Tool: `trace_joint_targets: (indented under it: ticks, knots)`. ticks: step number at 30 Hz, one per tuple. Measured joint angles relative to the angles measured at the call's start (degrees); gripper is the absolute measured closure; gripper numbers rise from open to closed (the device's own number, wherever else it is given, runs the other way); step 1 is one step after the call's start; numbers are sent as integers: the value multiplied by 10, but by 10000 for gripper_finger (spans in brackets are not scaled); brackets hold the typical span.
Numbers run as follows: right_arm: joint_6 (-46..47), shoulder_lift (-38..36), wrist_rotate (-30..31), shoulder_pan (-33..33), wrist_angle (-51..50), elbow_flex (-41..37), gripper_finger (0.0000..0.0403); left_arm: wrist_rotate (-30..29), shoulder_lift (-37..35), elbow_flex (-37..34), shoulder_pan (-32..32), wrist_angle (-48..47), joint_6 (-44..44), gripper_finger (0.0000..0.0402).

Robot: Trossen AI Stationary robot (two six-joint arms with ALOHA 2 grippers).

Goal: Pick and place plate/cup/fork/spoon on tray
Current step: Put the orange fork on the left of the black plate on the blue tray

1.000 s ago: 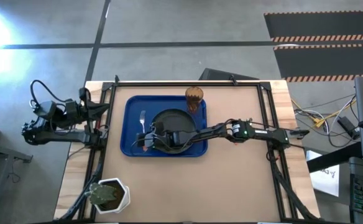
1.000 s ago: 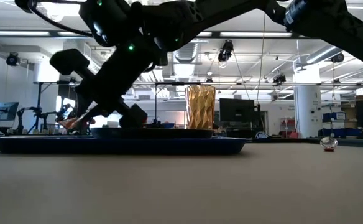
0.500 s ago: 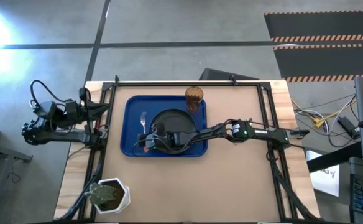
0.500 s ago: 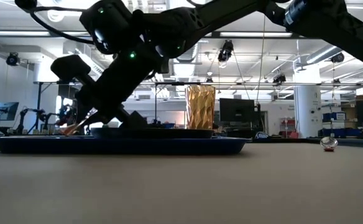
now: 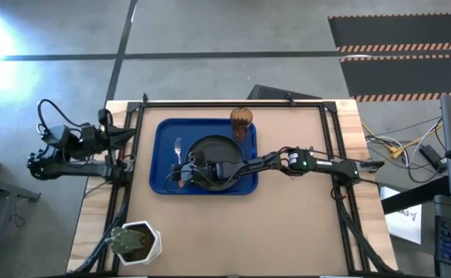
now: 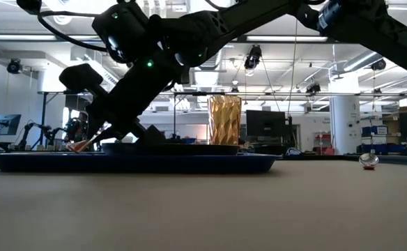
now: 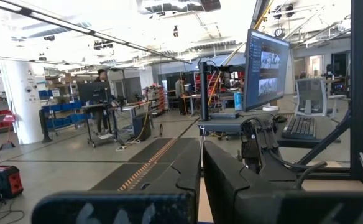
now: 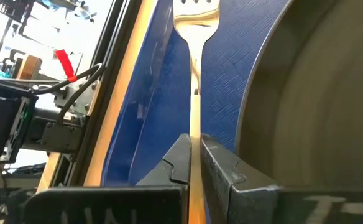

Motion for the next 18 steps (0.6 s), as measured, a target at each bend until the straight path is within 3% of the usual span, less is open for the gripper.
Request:
trace_joint_targets:
  ticks: [18]
  knots:
    - [4, -1, -5, -9, 15, -20, 390, 0, 0, 0, 0, 5, 0, 402]
